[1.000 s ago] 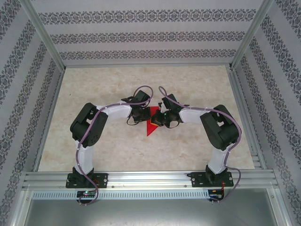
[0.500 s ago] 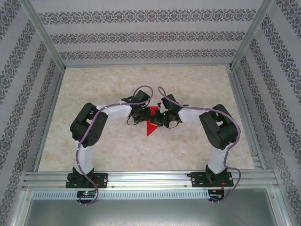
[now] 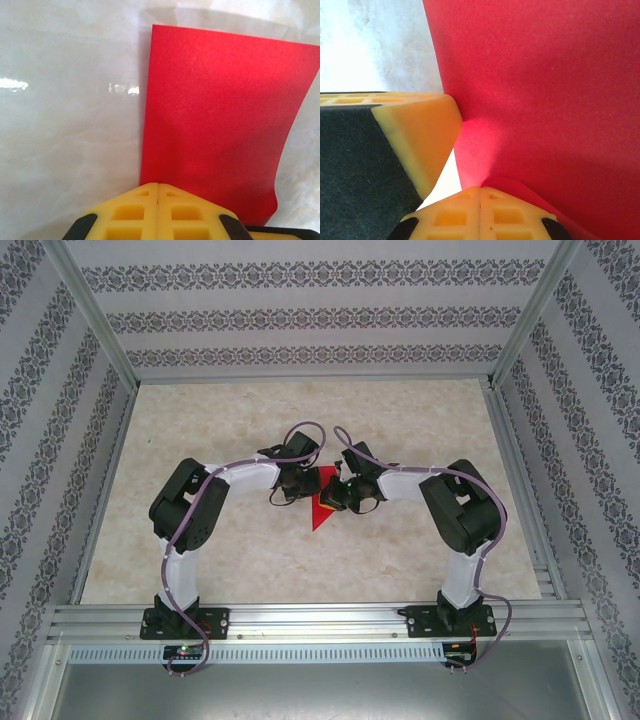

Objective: Fold a paper plane with a square sheet of paper (pick it up from the middle)
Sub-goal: Third fold the triangle at the center of the table.

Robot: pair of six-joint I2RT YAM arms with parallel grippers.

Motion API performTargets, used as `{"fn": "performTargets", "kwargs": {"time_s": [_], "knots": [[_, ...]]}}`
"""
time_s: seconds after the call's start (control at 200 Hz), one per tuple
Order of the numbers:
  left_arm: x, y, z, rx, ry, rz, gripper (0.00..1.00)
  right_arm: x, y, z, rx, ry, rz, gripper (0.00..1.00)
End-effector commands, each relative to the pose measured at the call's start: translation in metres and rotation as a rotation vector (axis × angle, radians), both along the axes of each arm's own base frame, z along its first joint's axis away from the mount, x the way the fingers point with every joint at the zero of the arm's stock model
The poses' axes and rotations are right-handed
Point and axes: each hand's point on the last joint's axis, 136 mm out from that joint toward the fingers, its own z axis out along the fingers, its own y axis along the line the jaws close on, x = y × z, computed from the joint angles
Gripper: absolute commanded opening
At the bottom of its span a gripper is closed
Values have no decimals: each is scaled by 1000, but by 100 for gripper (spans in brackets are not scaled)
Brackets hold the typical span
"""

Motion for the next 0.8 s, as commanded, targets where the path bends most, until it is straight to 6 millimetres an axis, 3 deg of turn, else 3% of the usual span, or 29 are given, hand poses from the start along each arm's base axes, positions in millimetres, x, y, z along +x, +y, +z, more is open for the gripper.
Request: {"fn": "performTargets", "kwargs": {"time_s": [0.0,0.794], "knots": [[1,1,-5,5,14,-17,0,10,9,7,35,-54,27,0],[1,-1,-4,-3,19,-22,0,10,9,-3,39,-47,37,0]]}}
